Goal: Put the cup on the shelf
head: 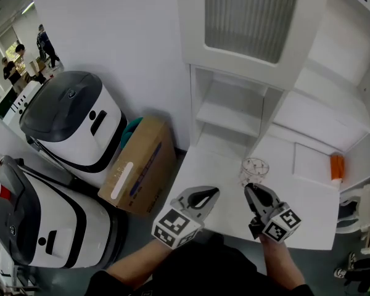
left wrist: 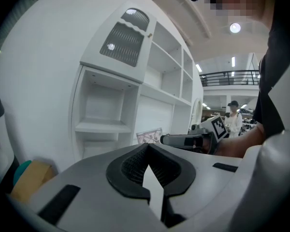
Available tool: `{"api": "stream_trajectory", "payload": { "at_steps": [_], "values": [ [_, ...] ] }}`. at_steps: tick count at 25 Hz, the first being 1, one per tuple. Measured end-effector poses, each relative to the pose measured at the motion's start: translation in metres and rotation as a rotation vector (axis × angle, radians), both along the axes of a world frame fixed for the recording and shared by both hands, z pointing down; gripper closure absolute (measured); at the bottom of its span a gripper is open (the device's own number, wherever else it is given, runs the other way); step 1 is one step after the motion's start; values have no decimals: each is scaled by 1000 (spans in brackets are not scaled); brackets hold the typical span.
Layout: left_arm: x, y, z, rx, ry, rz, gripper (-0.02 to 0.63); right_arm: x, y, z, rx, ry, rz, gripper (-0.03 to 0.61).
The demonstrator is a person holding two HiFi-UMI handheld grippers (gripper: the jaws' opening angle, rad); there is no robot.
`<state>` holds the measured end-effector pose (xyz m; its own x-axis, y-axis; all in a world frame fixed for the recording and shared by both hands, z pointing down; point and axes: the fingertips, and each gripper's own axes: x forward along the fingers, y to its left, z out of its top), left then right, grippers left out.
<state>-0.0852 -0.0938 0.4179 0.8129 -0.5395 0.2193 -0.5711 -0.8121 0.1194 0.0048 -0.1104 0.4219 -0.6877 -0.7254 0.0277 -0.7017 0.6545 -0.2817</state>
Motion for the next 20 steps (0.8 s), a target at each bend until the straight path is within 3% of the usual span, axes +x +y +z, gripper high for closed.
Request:
{"api": "stream_trajectory", "payload": {
  "at_steps": [4, 9, 12, 20],
  "values": [
    [-24, -19, -1, 8, -13, 45, 611, -26, -17, -12, 19, -14, 52, 541],
    [-69, -46, -3, -38, 54, 55, 611, -68, -40, -32, 56, 21, 97, 541],
    [-89, -64, -5, -26, 42, 76, 611, -88, -53, -44, 76, 10, 116, 541],
    [-113, -97, -31, 27, 70, 10, 611, -117, -82, -59, 95, 36, 53, 541]
  ]
}}
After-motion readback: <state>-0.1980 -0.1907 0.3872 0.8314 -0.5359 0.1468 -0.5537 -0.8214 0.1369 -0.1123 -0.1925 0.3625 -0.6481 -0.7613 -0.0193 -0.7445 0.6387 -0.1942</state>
